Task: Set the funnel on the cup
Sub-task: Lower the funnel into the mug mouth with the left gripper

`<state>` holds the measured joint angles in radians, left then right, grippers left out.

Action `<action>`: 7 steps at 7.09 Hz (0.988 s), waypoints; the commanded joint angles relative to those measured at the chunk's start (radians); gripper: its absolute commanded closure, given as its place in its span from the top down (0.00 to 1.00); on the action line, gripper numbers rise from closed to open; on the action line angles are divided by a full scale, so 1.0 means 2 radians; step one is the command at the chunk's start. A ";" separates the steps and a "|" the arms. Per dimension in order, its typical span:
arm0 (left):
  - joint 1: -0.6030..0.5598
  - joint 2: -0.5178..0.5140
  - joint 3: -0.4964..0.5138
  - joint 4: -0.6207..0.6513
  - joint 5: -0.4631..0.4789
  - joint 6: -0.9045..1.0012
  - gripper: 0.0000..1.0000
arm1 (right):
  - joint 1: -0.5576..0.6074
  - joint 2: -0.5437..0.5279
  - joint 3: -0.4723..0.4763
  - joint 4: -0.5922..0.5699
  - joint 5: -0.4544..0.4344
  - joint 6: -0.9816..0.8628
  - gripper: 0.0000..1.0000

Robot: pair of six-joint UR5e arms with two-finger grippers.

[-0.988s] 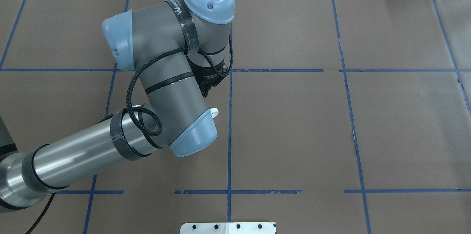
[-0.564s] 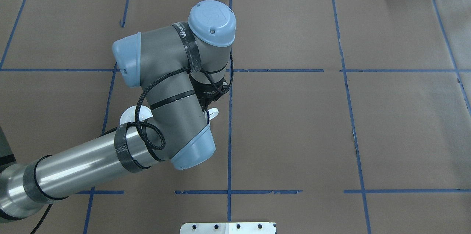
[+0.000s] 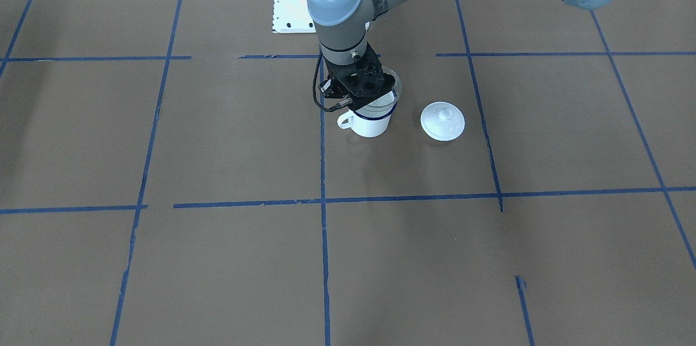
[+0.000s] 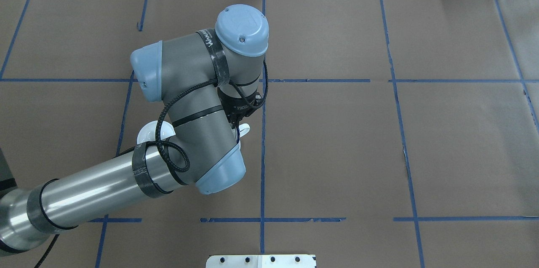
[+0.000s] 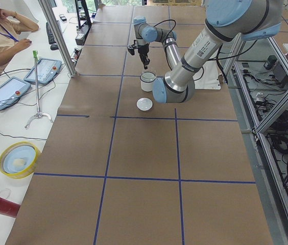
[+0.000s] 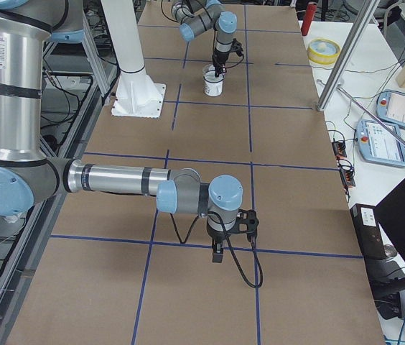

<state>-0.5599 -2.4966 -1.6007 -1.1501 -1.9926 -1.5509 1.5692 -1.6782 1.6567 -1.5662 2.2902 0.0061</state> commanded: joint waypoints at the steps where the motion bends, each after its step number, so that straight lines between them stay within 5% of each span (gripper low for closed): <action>1: 0.000 0.000 0.008 -0.010 0.000 0.000 0.00 | 0.000 0.000 0.000 0.000 0.000 0.000 1.00; 5: 0.000 0.000 0.013 -0.013 0.000 -0.001 0.00 | 0.000 0.000 0.000 0.000 0.000 0.000 1.00; 6: 0.000 0.001 0.016 -0.013 0.000 -0.002 0.09 | 0.000 0.000 0.000 0.000 0.000 0.000 1.00; 7: 0.000 0.001 0.015 -0.013 0.002 -0.002 0.99 | 0.000 0.000 0.000 0.000 0.000 0.000 1.00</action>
<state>-0.5599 -2.4948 -1.5716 -1.1766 -1.9920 -1.5547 1.5693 -1.6782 1.6567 -1.5662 2.2903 0.0061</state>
